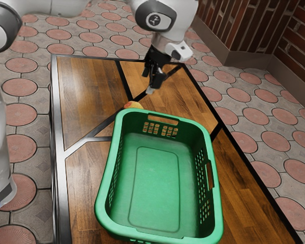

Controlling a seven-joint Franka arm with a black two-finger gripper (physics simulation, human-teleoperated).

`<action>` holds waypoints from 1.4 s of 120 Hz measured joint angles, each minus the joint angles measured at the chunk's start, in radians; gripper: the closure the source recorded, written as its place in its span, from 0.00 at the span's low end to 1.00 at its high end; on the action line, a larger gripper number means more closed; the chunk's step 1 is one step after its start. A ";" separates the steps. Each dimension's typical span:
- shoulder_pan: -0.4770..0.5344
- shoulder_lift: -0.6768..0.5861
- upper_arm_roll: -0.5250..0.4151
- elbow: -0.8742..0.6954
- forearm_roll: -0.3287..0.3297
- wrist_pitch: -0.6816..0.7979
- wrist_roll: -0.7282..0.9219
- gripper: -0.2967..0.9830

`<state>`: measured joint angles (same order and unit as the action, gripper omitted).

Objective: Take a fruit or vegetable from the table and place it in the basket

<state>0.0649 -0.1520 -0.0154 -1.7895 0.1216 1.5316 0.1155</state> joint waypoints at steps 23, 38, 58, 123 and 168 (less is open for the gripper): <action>0.013 -0.065 0.053 -0.154 0.011 0.137 0.127 0.24; 0.016 -0.086 0.099 -0.221 0.015 0.212 0.195 0.24; 0.020 -0.105 0.146 -0.261 0.029 0.273 0.273 0.24; 0.020 -0.088 0.215 -0.401 0.053 0.492 0.436 0.24; 0.020 -0.055 0.213 -0.443 0.009 0.634 0.490 0.24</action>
<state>0.0846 -0.2071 0.1979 -2.2322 0.1304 2.1651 0.6052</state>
